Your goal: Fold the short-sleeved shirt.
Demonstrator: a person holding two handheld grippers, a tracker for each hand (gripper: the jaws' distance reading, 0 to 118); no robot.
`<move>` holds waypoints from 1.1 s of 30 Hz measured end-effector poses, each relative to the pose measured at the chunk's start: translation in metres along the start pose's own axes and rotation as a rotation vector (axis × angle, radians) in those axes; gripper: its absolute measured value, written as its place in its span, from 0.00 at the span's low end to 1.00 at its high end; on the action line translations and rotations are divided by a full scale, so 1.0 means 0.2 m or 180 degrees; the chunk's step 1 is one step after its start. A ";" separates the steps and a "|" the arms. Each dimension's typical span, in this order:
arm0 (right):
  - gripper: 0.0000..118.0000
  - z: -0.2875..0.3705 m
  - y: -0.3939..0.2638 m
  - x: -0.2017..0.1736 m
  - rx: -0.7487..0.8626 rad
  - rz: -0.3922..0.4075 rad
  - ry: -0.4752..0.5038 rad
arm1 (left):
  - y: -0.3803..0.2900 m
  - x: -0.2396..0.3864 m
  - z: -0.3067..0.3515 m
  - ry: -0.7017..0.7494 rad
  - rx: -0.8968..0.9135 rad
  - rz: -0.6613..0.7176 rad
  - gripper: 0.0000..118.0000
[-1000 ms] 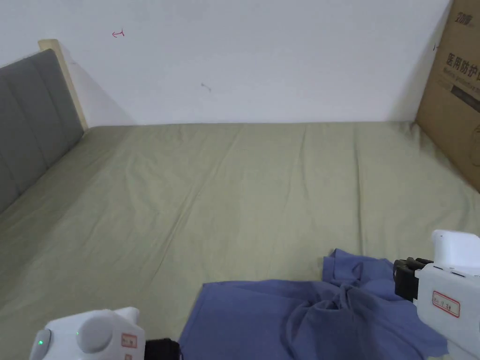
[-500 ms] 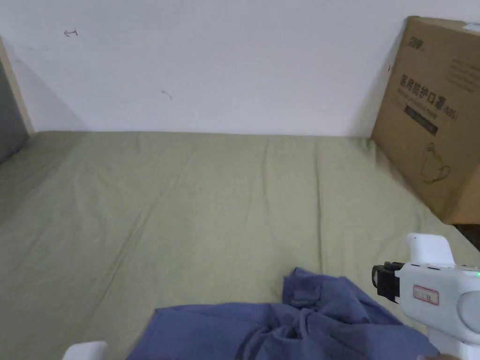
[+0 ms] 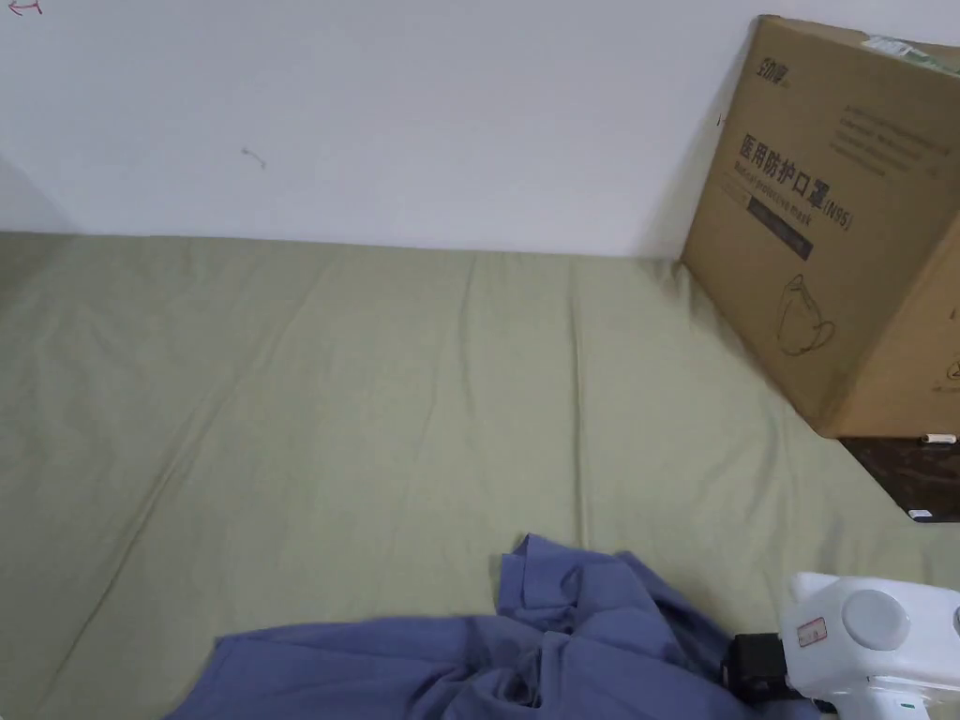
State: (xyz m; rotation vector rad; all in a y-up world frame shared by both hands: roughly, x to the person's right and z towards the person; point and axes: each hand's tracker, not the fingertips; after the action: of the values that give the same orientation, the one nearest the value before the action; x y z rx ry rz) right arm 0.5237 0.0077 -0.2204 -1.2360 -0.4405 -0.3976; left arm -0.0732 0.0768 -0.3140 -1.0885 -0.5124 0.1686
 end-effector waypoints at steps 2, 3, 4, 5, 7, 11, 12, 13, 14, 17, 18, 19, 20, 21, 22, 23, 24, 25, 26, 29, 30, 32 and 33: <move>0.61 0.00 -0.03 -0.01 -0.0057 0.0075 0.0164 | 0.00 0.00 -0.01 0.0023 -0.0023 -0.0001 0.10; 0.54 0.03 -0.05 -0.02 -0.0010 0.0119 0.0137 | 0.00 0.01 -0.02 0.0041 -0.0049 -0.0030 0.09; 0.49 0.05 -0.06 -0.03 0.0065 0.0193 0.0113 | 0.00 0.02 -0.02 0.0060 -0.0059 -0.0063 0.09; 0.35 0.07 -0.07 -0.04 0.0119 0.0244 0.0149 | 0.00 0.03 -0.03 0.0073 -0.0065 -0.0086 0.09; 0.09 0.13 -0.09 -0.07 0.0286 0.0317 0.0326 | 0.01 0.03 -0.02 0.0073 -0.0061 -0.0100 0.09; 0.09 0.33 -0.14 -0.11 0.0799 0.0440 0.0563 | 0.05 0.04 0.04 -0.0014 0.0059 -0.0048 0.09; 0.09 0.40 -0.15 -0.12 0.0886 0.0459 0.0590 | 0.06 0.05 0.08 -0.0038 0.0112 -0.0049 0.09; 0.09 0.47 -0.16 -0.12 0.0980 0.0476 0.0636 | 0.08 0.05 0.11 -0.0049 0.0182 -0.0068 0.09; 0.09 0.54 -0.17 -0.11 0.1063 0.0491 0.0680 | 0.10 0.04 0.15 -0.0039 0.0243 -0.0096 0.09; 0.09 0.76 -0.17 -0.09 0.1276 0.0543 0.0827 | 0.20 0.06 0.29 0.0029 0.0523 -0.0253 0.08; 0.09 0.84 -0.17 -0.08 0.1322 0.0523 0.0909 | 0.24 0.06 0.35 0.0036 0.0611 -0.0283 0.08; 0.09 0.92 -0.16 -0.06 0.1385 0.0501 0.0952 | 0.29 0.06 0.41 0.0018 0.0710 -0.0274 0.08; 0.09 0.99 -0.15 -0.06 0.1476 0.0472 0.0969 | 0.33 0.06 0.46 -0.0039 0.0801 -0.0234 0.08; 0.09 1.05 -0.15 -0.05 0.1526 0.0432 0.1015 | 0.36 0.06 0.51 -0.0084 0.0870 -0.0215 0.08; 0.09 1.14 -0.14 -0.03 0.1582 0.0374 0.1089 | 0.41 0.07 0.58 -0.0125 0.0964 -0.0230 0.08; 0.09 1.23 -0.13 -0.03 0.1636 0.0304 0.1168 | 0.46 0.08 0.64 -0.0130 0.1046 -0.0256 0.08; 0.09 1.30 -0.11 -0.02 0.1699 0.0247 0.1219 | 0.50 0.10 0.70 -0.0128 0.1109 -0.0302 0.08; 0.09 1.37 -0.10 -0.01 0.1758 0.0203 0.1273 | 0.54 0.11 0.75 -0.0137 0.1183 -0.0346 0.08; 0.09 1.44 -0.08 -0.01 0.1790 0.0186 0.1352 | 0.57 0.13 0.81 -0.0156 0.1267 -0.0382 0.08; 0.09 1.65 -0.02 -0.02 0.1881 0.0133 0.1366 | 0.68 0.19 0.95 -0.0300 0.1431 -0.0469 0.08; 0.09 1.71 0.00 -0.02 0.1927 0.0118 0.1419 | 0.70 0.21 0.99 -0.0301 0.1484 -0.0518 0.08; 0.09 1.82 0.04 -0.04 0.1975 0.0123 0.1475 | 0.76 0.25 1.04 -0.0244 0.1557 -0.0582 0.08; 0.09 1.87 0.06 -0.05 0.2005 0.0131 0.1482 | 0.78 0.26 1.07 -0.0224 0.1597 -0.0589 0.08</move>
State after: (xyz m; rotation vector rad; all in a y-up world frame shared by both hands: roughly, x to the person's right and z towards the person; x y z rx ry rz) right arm 0.4817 0.3702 -0.1363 -0.5149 -0.1170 -0.4514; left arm -0.1110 0.3399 -0.3577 -0.5443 -0.5919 0.1619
